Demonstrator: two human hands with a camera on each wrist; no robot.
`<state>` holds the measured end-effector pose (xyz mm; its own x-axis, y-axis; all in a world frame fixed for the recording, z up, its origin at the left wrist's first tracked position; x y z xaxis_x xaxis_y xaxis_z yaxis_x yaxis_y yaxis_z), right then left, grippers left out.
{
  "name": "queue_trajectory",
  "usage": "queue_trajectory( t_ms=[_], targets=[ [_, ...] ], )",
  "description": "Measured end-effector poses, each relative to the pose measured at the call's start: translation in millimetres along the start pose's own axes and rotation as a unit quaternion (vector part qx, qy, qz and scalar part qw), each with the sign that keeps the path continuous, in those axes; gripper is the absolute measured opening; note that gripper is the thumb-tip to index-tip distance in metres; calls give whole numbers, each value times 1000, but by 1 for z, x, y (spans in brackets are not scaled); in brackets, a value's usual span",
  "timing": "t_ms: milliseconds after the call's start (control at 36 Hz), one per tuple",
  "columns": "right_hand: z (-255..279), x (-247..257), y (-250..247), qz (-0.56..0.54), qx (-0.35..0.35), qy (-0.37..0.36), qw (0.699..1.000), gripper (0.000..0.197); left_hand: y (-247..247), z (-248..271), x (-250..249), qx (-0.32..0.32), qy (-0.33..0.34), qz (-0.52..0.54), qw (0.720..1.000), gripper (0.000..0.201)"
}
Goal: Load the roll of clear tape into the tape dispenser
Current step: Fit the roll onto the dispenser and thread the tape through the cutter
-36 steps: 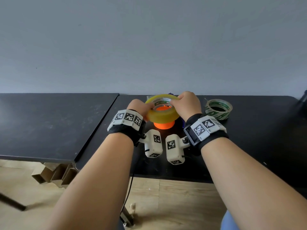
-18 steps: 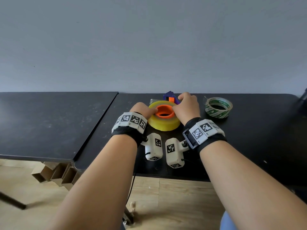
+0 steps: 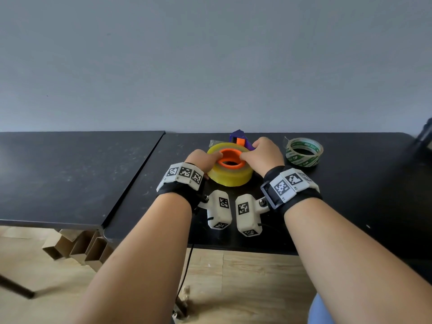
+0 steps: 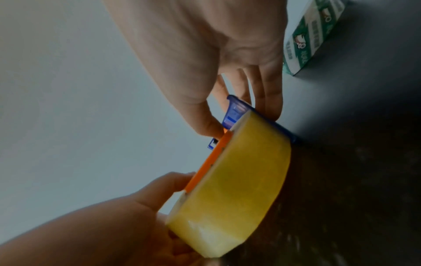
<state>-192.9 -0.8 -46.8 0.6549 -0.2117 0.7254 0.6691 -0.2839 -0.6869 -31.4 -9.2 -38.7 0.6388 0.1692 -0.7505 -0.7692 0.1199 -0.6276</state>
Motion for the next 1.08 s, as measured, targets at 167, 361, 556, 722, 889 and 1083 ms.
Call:
queue_trajectory(
  t_ms=[167,361,556,722,889,1083],
  targets=[
    [5,-3,-2,-77,-8,28,997,35,-6,3,-9,-18,34,57,998,51],
    [1,-4,4,-119,31,45,991,47,-13,-1,-24,-62,93,122,986,44],
    [6,-3,0,-120,31,29,992,42,-21,7,-40,-63,160,58,983,27],
    [6,-4,-12,-142,-18,6,990,37,-20,11,-39,-58,168,48,983,35],
    [8,4,-22,-186,-74,-45,979,25,-17,14,-43,-47,182,34,982,43],
    [5,12,-34,-214,-114,-102,965,30,-14,17,-43,-40,213,-2,976,63]
  ],
)
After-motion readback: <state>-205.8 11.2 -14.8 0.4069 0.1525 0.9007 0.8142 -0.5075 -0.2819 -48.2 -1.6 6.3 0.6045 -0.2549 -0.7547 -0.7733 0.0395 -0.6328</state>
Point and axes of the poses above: each hand's wrist, its own z-axis away from the middle knuckle, its own y-axis out of the palm, x = y × z, the point moved 2 cm from there along -z, towards the middle knuckle, and after that the axes turned 3 degrees about y, right-handed, at the moved point
